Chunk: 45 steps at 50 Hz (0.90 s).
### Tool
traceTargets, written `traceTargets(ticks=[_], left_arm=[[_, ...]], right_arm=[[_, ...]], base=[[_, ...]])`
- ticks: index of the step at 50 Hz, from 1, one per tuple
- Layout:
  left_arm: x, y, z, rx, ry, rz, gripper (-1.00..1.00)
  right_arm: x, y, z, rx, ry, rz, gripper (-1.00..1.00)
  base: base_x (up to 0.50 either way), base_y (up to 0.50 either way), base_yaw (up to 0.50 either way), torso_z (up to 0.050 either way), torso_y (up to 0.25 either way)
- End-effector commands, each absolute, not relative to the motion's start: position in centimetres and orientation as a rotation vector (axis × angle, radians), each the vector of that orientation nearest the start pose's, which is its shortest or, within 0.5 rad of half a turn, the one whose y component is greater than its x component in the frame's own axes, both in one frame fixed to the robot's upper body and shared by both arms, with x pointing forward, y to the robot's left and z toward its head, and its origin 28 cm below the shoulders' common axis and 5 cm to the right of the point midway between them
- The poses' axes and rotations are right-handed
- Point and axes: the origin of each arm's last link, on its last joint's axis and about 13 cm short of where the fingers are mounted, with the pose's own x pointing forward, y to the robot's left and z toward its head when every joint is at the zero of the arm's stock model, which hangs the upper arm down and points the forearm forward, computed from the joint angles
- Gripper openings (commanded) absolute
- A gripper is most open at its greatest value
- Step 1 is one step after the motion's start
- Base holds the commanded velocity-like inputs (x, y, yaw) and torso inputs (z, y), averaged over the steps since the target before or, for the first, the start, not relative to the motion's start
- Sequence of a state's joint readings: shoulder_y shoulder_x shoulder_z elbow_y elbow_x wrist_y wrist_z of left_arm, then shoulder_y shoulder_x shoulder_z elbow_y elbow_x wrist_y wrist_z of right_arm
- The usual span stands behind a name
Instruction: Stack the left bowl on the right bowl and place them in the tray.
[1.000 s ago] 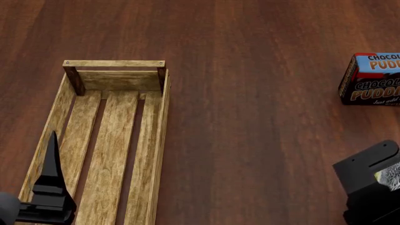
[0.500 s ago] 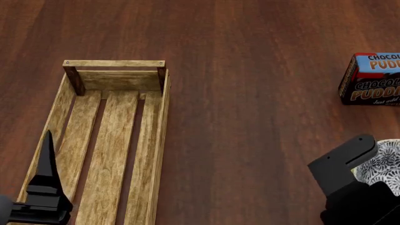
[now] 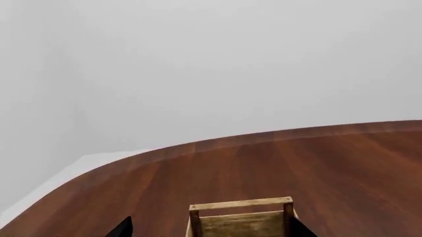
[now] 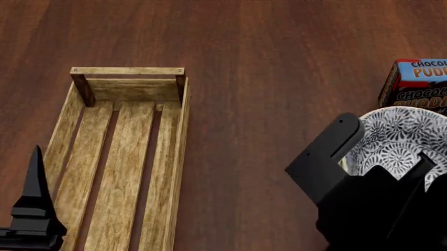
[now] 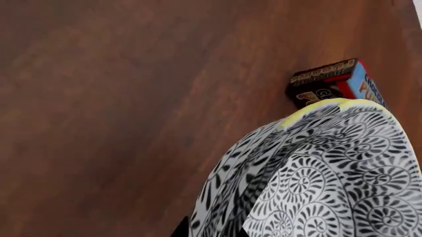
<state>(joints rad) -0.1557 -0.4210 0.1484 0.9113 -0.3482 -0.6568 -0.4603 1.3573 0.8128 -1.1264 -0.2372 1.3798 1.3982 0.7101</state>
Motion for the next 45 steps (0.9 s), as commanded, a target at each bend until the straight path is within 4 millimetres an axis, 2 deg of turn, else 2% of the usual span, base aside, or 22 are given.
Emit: traceTargets(ticks=[1,15,21,31,45], left_arm=[[17.9,22.6,17.2,0.096,-0.333,0.068,1.0],[17.7,24.5,18.1,0.115,-0.346,0.141,1.0],[18.1,24.9,17.5,0.119,-0.333,0.158,1.0],[18.4,26.1,17.5,0.13,-0.328,0.207,1.0],[18.7,26.7,17.0,0.136,-0.311,0.24,1.0]], right_arm=[[25.9,-13.7,25.4,-0.963,0.579,0.187,-1.0],[27.7,-10.4,28.4,-1.034,0.468,0.283,-1.0],[28.4,-8.9,29.0,-1.062,0.435,0.337,-1.0],[29.7,-6.4,29.5,-1.106,0.385,0.446,-1.0],[31.0,-3.9,29.1,-1.114,0.348,0.58,-1.0]], base=[[0.0,0.0,0.0,0.0,0.0],[0.0,0.0,0.0,0.0,0.001],[0.0,0.0,0.0,0.0,0.002],[0.0,0.0,0.0,0.0,0.001],[0.0,0.0,0.0,0.001,0.001]])
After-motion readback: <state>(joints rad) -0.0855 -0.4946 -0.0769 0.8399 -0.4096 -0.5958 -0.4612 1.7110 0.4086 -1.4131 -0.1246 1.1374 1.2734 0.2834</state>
